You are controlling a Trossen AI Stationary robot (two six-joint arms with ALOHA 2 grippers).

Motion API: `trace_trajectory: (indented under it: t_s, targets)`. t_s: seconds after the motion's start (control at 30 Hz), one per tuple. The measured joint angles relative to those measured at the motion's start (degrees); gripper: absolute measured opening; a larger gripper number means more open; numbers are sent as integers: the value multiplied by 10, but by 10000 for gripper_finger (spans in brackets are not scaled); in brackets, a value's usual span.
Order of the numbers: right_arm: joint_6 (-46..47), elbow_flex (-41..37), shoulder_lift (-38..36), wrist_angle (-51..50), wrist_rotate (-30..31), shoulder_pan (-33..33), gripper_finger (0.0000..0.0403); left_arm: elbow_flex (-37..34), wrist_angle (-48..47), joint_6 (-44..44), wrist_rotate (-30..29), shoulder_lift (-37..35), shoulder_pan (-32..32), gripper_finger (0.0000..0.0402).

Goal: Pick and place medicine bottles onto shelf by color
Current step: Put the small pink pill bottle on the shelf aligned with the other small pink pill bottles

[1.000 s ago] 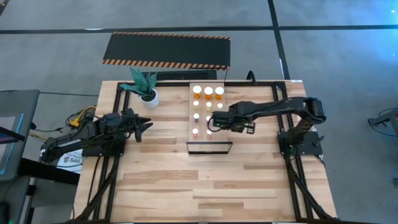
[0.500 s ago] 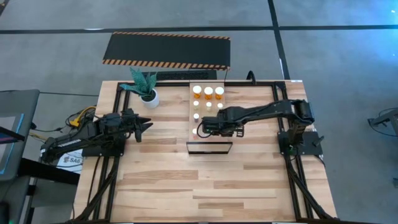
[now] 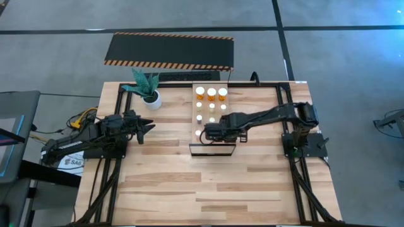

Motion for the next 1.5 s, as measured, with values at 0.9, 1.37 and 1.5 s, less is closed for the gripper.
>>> trace_trajectory:
  t_s: [0.9, 1.37, 1.5]
  targets:
    - [2, -9, 17, 16, 15, 7, 123, 0, 0, 0, 0, 0, 0, 128]
    - [1, -9, 17, 27, 16, -1, 123, 0, 0, 0, 0, 0, 0, 128]
    - [0, -9, 18, 27, 16, -1, 132, 0, 0, 0, 0, 0, 0, 128]
